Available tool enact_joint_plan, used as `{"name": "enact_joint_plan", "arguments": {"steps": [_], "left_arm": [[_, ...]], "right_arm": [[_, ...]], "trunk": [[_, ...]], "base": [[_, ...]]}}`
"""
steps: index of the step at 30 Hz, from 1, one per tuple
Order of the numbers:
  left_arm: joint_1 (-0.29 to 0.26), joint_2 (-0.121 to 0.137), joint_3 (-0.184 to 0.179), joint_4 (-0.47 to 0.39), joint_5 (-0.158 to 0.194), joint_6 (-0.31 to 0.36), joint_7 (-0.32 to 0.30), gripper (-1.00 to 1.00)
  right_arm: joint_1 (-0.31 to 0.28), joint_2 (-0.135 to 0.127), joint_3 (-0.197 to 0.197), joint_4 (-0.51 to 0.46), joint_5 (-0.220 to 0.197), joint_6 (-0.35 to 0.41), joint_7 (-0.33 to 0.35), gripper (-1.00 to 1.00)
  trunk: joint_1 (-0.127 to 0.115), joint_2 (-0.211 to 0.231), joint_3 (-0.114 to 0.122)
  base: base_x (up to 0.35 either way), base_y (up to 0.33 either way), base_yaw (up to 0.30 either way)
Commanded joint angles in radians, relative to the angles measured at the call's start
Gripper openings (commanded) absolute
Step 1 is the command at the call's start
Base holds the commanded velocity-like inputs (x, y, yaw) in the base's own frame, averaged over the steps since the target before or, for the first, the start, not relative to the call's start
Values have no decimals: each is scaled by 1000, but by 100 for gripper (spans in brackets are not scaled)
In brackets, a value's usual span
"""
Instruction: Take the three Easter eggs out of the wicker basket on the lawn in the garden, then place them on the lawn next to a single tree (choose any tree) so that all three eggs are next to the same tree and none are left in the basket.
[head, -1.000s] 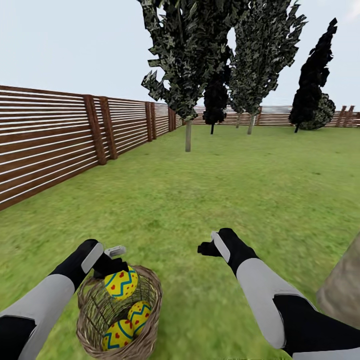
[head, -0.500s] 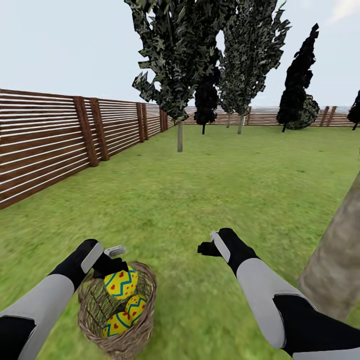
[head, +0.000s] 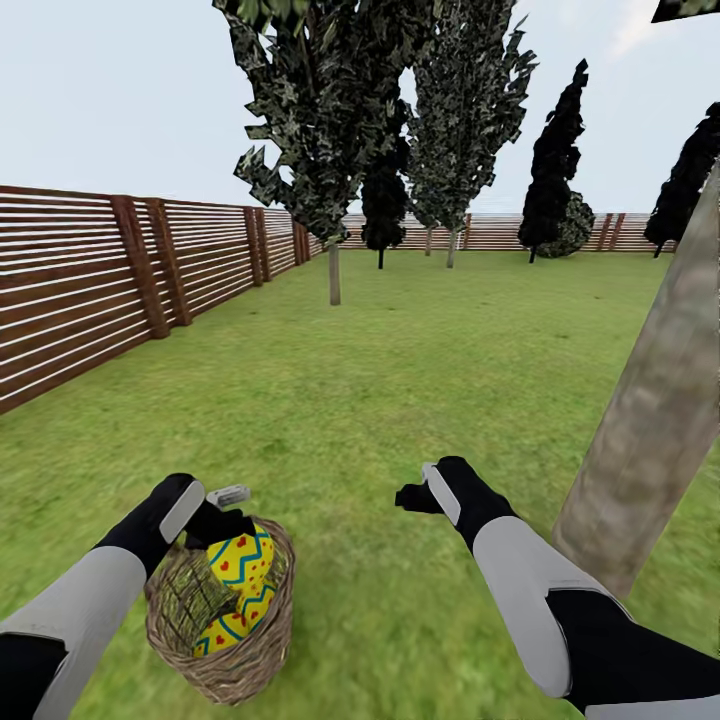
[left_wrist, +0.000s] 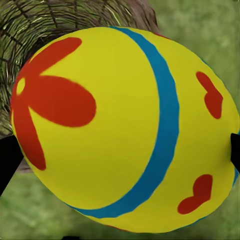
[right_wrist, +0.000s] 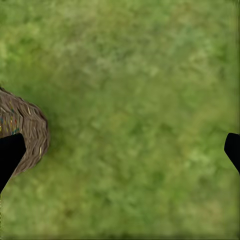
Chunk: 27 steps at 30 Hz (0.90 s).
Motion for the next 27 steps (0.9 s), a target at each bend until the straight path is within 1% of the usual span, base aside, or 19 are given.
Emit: {"name": "enact_joint_plan", "arguments": {"steps": [1, 3, 4, 6, 13, 16, 18, 22, 25, 27], "left_arm": [[-1, 3, -7, -5, 11, 2, 10, -100], [-1, 10, -8, -8, 10, 1, 12, -100], [-1, 20, -8, -11, 8, 0, 15, -100], [-1, 30, -7, -26, 7, 0, 34, -100], [4, 35, -6, -168, 6, 17, 89, -100], [5, 36, -6, -216, 6, 24, 98, -100], [8, 36, -6, -262, 6, 36, 100, -100], [18, 35, -6, -431, 5, 48, 101, -100], [22, 34, -7, -505, 5, 49, 101, -100], [28, 34, -8, -534, 5, 50, 101, -100]], "right_arm": [[0, 1, -6, -1, -9, 3, -9, 100], [0, 1, -6, -1, -9, 3, -9, 100], [0, 1, -6, -1, -9, 3, -9, 100], [0, 1, -6, -1, -9, 3, -9, 100], [0, 1, -6, 0, -9, 3, -9, 100], [0, 1, -6, 0, -9, 3, -9, 100], [0, 1, -6, 0, -9, 3, -9, 100], [0, 1, -6, 0, -9, 3, -9, 100], [0, 1, -6, 0, -9, 3, -9, 100], [0, 0, -7, -1, -9, 3, -10, 100]], "trunk": [[-4, 7, 2], [-12, 21, 8], [-16, 28, 12], [-23, 42, 18], [-50, 91, 40], [-62, 112, 49], [-69, 126, 55], [-85, 154, 68], [-96, 175, 77], [-104, 189, 84]], "base": [[-5, 0, -18], [-3, 0, -9], [-1, 0, -4], [0, 0, -2], [0, 0, 0], [0, 0, 0], [0, 0, 0], [0, 0, 0], [0, 0, -2], [0, 0, -103]]}}
